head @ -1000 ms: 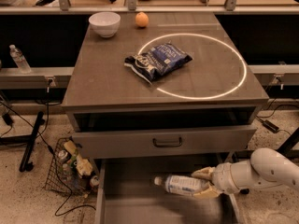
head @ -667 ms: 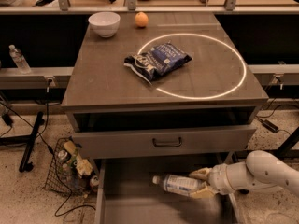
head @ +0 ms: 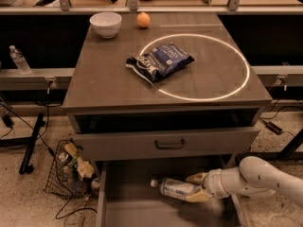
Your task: Place blue plastic bottle into middle drawer
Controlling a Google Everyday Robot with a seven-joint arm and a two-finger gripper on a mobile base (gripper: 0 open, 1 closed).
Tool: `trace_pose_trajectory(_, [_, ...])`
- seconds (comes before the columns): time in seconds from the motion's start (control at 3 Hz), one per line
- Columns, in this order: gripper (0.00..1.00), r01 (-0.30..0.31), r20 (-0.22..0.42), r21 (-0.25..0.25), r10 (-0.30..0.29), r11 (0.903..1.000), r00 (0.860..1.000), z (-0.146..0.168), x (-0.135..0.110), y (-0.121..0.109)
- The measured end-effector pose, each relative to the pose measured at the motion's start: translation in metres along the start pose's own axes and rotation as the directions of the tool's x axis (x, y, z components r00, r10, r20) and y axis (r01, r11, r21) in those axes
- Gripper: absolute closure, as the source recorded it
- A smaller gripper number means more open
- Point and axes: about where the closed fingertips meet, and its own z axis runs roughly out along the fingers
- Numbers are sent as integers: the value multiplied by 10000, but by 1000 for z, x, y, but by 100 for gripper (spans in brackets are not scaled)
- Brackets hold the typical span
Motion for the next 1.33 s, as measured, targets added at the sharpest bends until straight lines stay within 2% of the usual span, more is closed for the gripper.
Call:
trace_pose_trajectory(0.33, [53, -177, -14, -30, 177, 9998, 9998, 8, 1, 4])
trace_pose_trajectory(0.67, [23, -372, -106, -63, 372, 9993, 9993, 11, 5, 11])
trace_pose_trajectory(1.0, [1, -467, -136, -85, 466, 9989, 9988, 10, 8, 17])
trace_pose_trajectory(1.33, [0, -701, -81, -101, 700, 9975, 9975, -8, 15, 22])
